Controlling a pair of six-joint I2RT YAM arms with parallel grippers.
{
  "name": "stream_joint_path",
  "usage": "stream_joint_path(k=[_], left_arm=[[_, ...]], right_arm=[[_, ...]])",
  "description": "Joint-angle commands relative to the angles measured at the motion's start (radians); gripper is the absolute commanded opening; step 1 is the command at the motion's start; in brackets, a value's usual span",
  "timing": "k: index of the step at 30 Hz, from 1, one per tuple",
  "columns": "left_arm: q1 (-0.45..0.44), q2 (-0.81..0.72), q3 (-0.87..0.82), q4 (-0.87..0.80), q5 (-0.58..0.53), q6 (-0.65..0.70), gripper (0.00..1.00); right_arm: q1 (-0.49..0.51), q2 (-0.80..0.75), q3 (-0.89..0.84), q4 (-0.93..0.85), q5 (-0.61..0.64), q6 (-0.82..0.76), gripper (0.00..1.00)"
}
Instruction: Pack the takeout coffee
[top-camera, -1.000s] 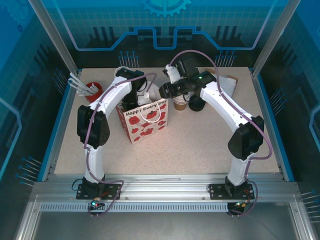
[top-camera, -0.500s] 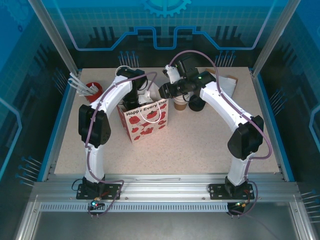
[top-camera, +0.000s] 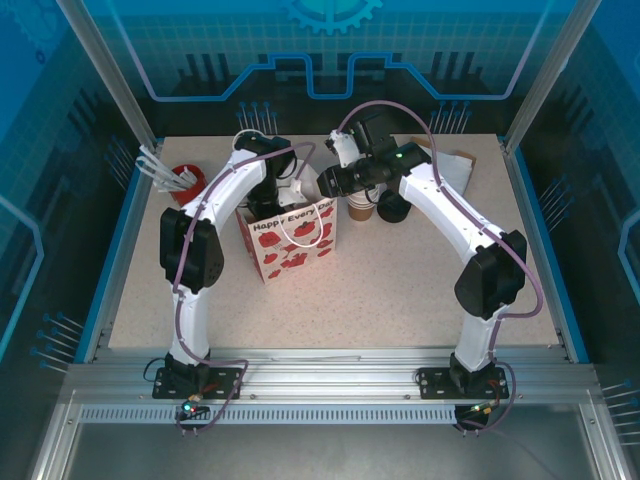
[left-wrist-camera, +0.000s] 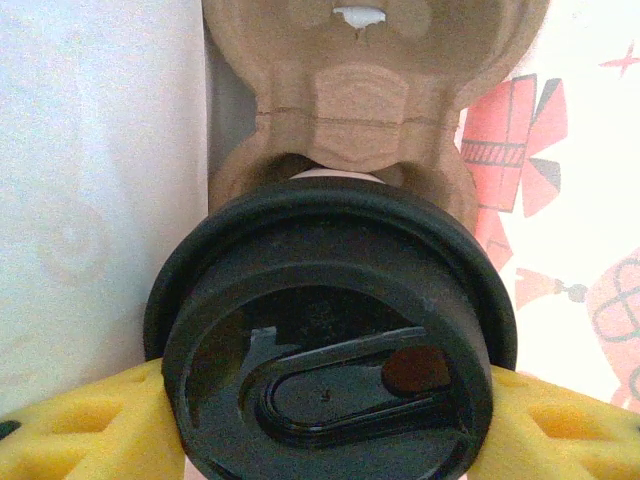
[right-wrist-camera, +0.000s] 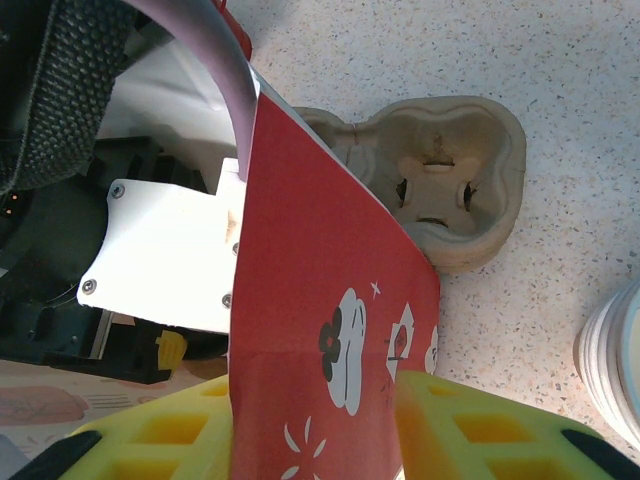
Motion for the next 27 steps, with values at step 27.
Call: stream_joint_path(k=[27], left_arm=[[-0.002,0.051,-0.128,0.326,-0.054,0.012,0.54]], right_arm=[[0.011,0.042,0.004,-0.023,-0.012,0.002,0.42]])
